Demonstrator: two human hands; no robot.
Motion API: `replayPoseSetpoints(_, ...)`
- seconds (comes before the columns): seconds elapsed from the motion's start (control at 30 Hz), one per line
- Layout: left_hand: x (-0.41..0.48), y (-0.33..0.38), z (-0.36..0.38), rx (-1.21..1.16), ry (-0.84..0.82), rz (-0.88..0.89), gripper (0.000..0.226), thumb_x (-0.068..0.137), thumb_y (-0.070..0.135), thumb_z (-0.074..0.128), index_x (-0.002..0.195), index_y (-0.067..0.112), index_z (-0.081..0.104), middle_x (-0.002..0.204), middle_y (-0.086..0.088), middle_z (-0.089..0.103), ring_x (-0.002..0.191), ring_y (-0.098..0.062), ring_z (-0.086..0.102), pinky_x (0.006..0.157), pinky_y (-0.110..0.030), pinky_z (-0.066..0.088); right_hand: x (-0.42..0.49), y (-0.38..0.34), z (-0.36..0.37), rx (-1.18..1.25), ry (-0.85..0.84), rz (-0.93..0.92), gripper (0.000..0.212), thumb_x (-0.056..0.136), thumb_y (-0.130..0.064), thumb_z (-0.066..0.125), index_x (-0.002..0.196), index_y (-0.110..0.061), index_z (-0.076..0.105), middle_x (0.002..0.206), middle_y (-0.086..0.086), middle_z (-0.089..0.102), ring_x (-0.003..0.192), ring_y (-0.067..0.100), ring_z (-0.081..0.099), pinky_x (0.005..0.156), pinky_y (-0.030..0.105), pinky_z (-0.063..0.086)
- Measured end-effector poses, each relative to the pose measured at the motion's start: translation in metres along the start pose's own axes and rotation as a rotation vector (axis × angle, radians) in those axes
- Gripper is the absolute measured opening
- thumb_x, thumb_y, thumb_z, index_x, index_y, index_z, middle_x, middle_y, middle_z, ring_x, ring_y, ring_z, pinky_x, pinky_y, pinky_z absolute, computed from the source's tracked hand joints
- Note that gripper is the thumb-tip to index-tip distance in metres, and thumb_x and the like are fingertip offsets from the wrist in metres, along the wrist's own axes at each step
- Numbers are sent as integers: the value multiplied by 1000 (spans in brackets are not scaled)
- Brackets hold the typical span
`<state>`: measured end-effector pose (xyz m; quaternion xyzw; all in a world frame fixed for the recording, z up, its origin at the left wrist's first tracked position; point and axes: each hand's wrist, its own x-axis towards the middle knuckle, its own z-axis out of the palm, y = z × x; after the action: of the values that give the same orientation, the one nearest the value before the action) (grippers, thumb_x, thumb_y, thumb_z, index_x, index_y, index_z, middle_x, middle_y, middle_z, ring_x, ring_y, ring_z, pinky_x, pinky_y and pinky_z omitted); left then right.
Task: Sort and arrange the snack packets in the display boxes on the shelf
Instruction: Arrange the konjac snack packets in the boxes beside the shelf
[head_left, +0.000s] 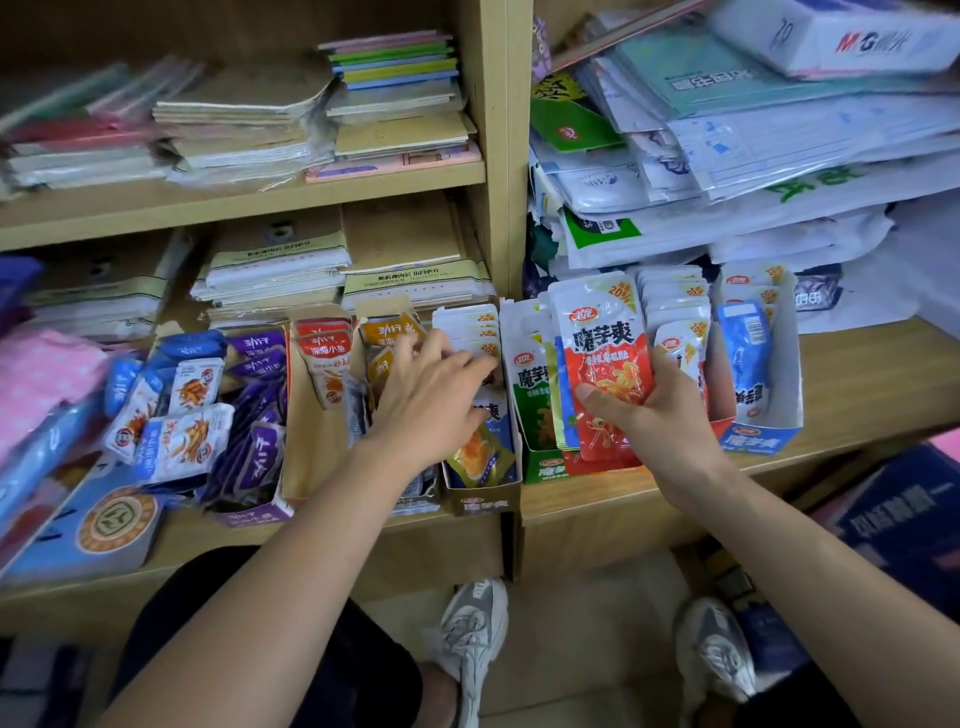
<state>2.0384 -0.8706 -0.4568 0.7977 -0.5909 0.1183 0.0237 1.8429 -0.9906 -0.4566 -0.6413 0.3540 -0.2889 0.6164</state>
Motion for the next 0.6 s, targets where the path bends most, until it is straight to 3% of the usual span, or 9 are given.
replayPoseSetpoints(0.17, -1, -16, 0, -296, 21, -5, 13, 91, 47, 65, 101, 44, 74, 94, 22, 61, 99, -10, 39, 85, -36, 22, -1, 1, 3, -40, -6, 15, 41, 85, -28, 77, 119, -23, 55, 103, -6, 73, 85, 5, 74, 62, 20, 57)
replayPoseSetpoints(0.27, -11, -35, -7, -545, -5, 49, 11, 88, 39, 66, 95, 43, 74, 94, 23, 62, 100, -7, 45, 87, -33, 26, 1, 3, 4, -24, -2, 17, 40, 85, -25, 78, 119, -21, 57, 102, -4, 74, 85, 7, 74, 63, 22, 58)
replayPoseSetpoints(0.37, -22, -46, -13, -722, -1, 30, 24, 84, 26, 61, 93, 44, 72, 102, 22, 63, 108, -3, 48, 95, -33, 37, 2, 2, 5, -20, -5, 17, 42, 84, -26, 79, 121, -21, 57, 103, -5, 74, 86, 7, 74, 64, 21, 58)
replayPoseSetpoints(0.5, -21, -42, -11, -495, 32, 42, 18, 85, 35, 64, 100, 43, 72, 138, 22, 53, 129, -9, 38, 105, -51, 35, 3, 1, 8, -11, -20, 13, 42, 85, -25, 78, 122, -22, 57, 104, -6, 75, 88, 8, 74, 72, 28, 60)
replayPoseSetpoints(0.6, -16, -32, -3, -357, 71, 41, 25, 90, 40, 68, 114, 36, 70, 145, 16, 51, 130, -14, 37, 103, -45, 37, 4, 1, 8, -9, -15, 5, 43, 85, -26, 78, 123, -23, 57, 105, -6, 75, 88, 8, 74, 73, 29, 59)
